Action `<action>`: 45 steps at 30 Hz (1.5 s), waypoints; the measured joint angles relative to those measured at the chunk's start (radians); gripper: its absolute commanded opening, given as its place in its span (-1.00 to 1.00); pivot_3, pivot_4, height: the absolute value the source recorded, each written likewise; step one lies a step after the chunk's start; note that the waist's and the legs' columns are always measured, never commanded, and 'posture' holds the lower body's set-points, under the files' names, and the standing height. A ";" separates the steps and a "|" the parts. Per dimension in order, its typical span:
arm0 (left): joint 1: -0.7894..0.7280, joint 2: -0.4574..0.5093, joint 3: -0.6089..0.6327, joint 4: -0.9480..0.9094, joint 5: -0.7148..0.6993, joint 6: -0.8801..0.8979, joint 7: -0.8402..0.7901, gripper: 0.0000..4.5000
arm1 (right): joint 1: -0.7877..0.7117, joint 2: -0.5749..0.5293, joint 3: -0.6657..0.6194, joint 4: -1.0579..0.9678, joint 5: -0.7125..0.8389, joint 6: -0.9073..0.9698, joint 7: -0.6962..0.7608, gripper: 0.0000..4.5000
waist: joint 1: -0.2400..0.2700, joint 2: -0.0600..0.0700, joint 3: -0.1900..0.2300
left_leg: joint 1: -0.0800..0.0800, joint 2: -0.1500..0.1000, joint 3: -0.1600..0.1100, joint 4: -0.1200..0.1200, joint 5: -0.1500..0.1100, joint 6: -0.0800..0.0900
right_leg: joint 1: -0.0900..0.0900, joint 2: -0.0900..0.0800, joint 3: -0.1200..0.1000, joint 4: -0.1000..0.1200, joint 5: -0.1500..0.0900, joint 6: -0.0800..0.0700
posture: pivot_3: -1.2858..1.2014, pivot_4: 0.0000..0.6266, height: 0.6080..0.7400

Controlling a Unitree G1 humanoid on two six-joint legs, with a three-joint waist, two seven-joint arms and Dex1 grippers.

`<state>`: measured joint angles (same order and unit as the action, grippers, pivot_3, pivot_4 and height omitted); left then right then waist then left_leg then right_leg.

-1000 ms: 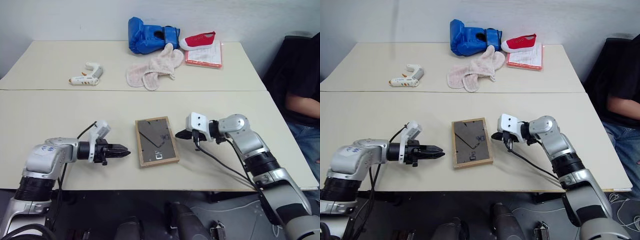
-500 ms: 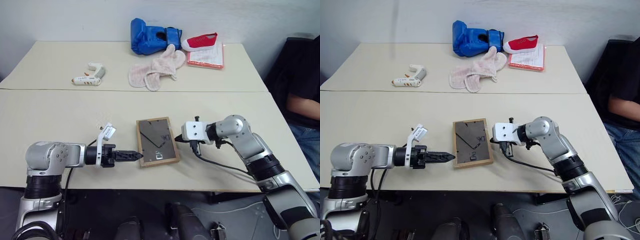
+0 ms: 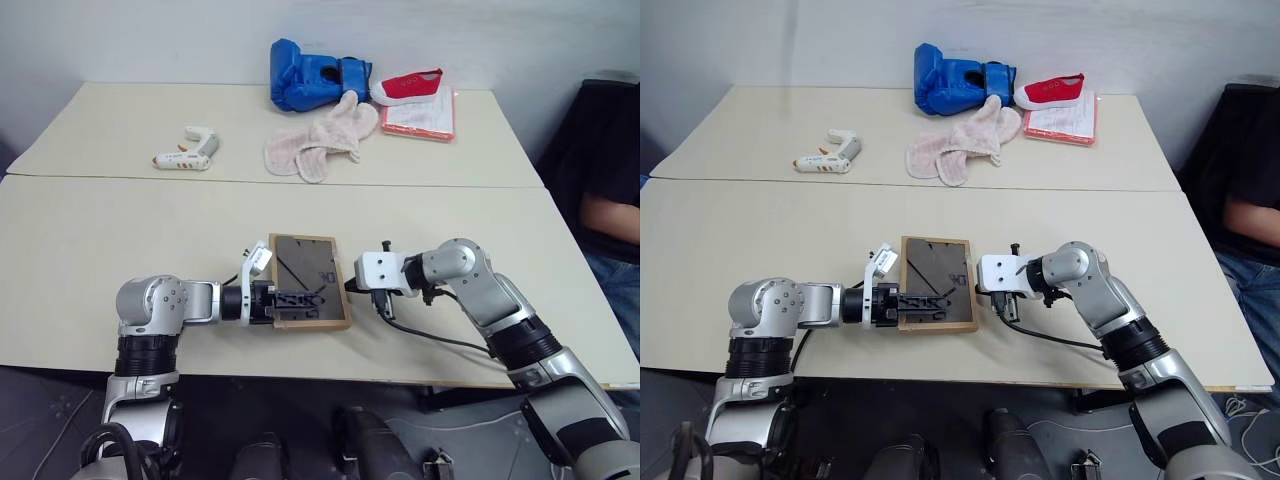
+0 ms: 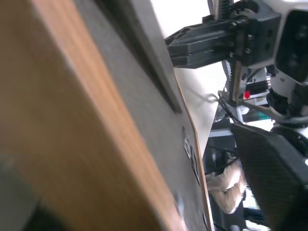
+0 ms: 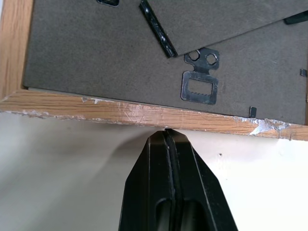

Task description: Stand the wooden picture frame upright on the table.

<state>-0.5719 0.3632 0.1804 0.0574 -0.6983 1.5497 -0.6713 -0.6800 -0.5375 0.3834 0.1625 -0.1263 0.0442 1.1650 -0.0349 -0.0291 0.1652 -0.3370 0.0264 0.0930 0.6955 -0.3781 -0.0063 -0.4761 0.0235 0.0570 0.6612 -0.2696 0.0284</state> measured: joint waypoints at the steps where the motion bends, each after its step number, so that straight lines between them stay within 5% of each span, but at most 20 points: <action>1: -0.001 0.004 0.003 0.000 -0.001 0.001 0.001 0.07 | 0.002 0.000 0.000 -0.001 0.000 0.000 -0.001 -1.00 | -0.003 0.000 0.000 | 0.000 0.000 0.000 0.000 0.000 0.000 | 0.000 0.000 0.000 0.000 0.000 0.000 | 0.03 -0.52 1.00; 6: -0.001 0.082 0.009 -0.009 -0.045 0.004 -0.043 -0.56 | 0.018 -0.014 -0.020 -0.012 0.023 0.029 -0.010 -1.00 | -0.020 0.000 0.000 | 0.000 0.000 0.000 0.000 0.001 -0.001 | -0.001 0.000 0.000 0.001 0.000 0.000 | 0.03 -0.52 1.00; 10: -0.001 0.127 0.016 -0.015 -0.053 -0.013 -0.052 -0.64 | 0.019 -0.058 -0.087 -0.040 0.069 0.087 -0.006 -0.93 | -0.021 0.000 0.000 | 0.000 0.000 0.000 0.000 0.001 -0.001 | -0.001 0.000 0.000 0.001 0.000 0.000 | 0.03 -0.52 1.00; 18: -0.002 0.169 0.008 -0.017 -0.061 -0.068 -0.076 -0.64 | -0.043 -0.087 -0.238 -0.204 0.334 0.492 0.049 0.17 | -0.020 0.000 0.001 | -0.001 0.000 -0.001 0.000 0.001 -0.001 | -0.001 0.000 0.000 0.001 0.000 0.000 | 0.03 -0.52 1.00; 24: -0.001 0.187 -0.024 -0.082 -0.072 -0.135 -0.119 -0.64 | -0.092 0.025 -0.278 -0.301 0.528 0.767 -0.036 1.00 | -0.021 0.000 0.001 | -0.003 0.000 0.000 0.000 0.001 -0.001 | -0.003 0.000 0.000 0.002 0.000 0.000 | 0.03 -0.52 1.00; 38: -0.003 0.248 -0.114 -0.136 -0.081 -0.250 -0.171 -0.64 | -0.182 0.170 -0.234 -0.267 0.629 0.852 -0.133 1.00 | -0.022 0.000 0.001 | -0.005 0.001 -0.001 -0.001 0.000 -0.001 | -0.004 0.000 0.000 0.000 0.000 0.000 | 0.03 -0.52 1.00; 45: -0.010 0.261 -0.125 -0.115 -0.071 -0.288 -0.175 -0.64 | -0.169 0.134 -0.259 -0.402 0.763 0.919 -0.114 1.00 | -0.021 0.000 0.001 | -0.005 0.001 -0.001 -0.001 0.000 -0.001 | -0.004 0.000 -0.001 0.000 0.000 0.000 | 0.03 -0.52 1.00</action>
<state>-0.5821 0.6246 0.0552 -0.0577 -0.7695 1.2621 -0.8464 -0.8485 -0.4039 0.1243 -0.2400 0.6366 0.9637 1.0514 -0.0556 -0.0291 0.1659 -0.3424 0.0270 0.0915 0.6947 -0.3778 -0.0068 -0.4805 0.0236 0.0562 0.6608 -0.2699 0.0281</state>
